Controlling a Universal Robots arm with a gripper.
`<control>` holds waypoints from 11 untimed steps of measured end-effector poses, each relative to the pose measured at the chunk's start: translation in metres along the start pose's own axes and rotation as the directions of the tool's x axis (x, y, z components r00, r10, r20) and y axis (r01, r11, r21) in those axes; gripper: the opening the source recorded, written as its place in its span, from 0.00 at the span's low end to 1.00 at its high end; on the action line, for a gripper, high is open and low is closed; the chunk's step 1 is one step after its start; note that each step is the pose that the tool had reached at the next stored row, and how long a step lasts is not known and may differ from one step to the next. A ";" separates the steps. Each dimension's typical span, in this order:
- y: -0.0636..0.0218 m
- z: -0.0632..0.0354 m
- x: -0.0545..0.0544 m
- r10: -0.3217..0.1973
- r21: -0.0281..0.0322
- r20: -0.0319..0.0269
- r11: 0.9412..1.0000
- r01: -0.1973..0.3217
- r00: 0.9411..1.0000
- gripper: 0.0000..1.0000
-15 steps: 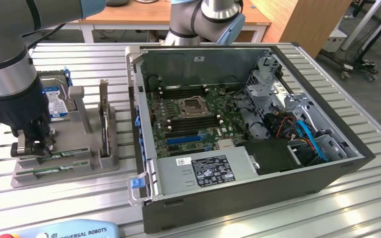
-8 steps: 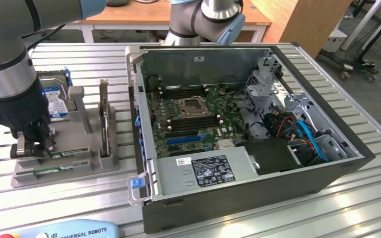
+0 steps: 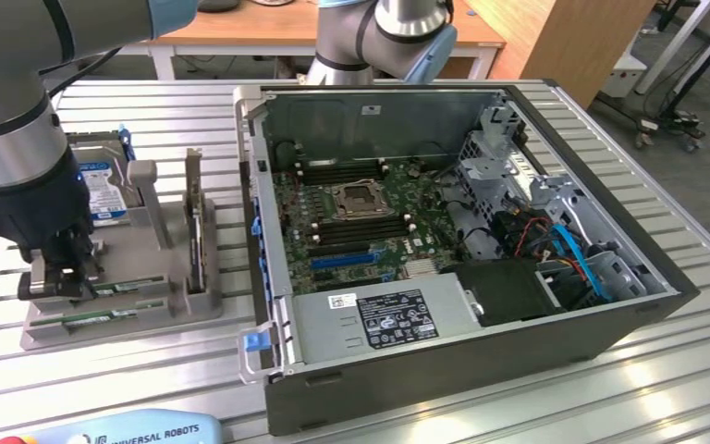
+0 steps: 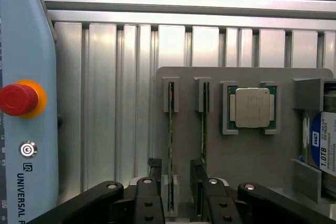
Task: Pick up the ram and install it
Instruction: 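Pick up the ram and move it above insertion slot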
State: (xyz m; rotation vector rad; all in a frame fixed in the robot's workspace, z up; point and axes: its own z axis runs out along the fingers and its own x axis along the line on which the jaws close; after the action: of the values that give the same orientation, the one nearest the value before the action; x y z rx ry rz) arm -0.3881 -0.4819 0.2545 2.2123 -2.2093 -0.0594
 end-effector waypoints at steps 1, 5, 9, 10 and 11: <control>0.0000 0.0000 0.000 0.000 0.000 0.000 1.000 0.000 1.000 0.35; 0.0000 0.0010 0.000 0.000 0.000 0.000 1.000 0.000 1.000 0.35; -0.0001 0.0036 0.000 0.000 0.000 0.000 1.000 0.000 1.000 0.35; -0.0002 0.0044 0.000 0.000 0.000 0.000 1.000 0.000 1.000 0.35; -0.0002 0.0056 0.000 0.000 0.000 0.000 1.000 0.000 1.000 0.35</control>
State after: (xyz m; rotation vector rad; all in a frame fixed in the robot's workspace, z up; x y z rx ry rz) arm -0.3881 -0.4821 0.2489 2.2124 -2.2093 -0.0594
